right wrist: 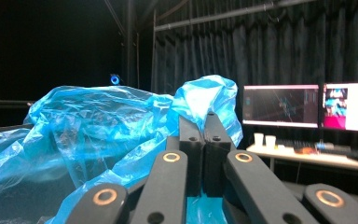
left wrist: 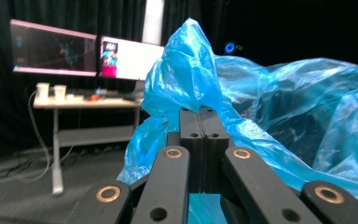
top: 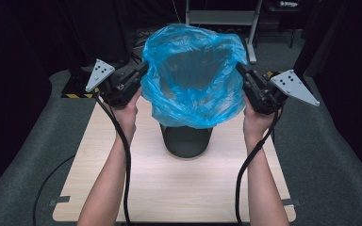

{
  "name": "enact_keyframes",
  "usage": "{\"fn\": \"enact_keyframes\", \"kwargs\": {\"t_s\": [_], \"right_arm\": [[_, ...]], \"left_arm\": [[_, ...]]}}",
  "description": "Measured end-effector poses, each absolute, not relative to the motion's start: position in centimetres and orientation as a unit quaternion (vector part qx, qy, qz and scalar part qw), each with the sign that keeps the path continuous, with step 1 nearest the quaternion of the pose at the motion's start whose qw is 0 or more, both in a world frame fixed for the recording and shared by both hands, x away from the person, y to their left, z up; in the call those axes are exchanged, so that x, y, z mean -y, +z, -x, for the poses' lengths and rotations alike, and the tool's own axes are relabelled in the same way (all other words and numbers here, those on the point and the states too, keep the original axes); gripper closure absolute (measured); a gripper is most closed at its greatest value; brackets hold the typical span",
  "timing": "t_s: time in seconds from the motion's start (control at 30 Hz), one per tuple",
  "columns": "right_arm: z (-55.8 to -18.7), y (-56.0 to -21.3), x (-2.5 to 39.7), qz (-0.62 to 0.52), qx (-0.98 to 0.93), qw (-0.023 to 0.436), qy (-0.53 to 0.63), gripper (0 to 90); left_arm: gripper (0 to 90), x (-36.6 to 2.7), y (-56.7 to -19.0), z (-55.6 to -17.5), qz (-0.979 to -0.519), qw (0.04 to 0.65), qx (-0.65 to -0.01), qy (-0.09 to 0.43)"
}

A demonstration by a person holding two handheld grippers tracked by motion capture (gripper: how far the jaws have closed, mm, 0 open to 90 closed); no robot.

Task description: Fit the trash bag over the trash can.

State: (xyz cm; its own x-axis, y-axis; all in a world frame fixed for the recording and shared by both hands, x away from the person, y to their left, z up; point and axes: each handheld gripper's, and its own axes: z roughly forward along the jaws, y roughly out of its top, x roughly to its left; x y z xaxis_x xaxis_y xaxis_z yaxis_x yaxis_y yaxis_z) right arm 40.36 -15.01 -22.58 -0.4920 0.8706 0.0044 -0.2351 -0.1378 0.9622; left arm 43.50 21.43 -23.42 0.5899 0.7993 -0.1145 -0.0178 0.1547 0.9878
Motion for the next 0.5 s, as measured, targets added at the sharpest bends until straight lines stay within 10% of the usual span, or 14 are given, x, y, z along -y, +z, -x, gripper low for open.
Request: {"fn": "enact_keyframes", "kwargs": {"t_s": [0.5], "right_arm": [[-45.9,-27.7,14.4,-0.386,-0.57,0.367,0.626,89.0]], "left_arm": [[90.0,-23.1,-27.8,-47.5,-0.606,0.619,-0.41,0.286]]}}
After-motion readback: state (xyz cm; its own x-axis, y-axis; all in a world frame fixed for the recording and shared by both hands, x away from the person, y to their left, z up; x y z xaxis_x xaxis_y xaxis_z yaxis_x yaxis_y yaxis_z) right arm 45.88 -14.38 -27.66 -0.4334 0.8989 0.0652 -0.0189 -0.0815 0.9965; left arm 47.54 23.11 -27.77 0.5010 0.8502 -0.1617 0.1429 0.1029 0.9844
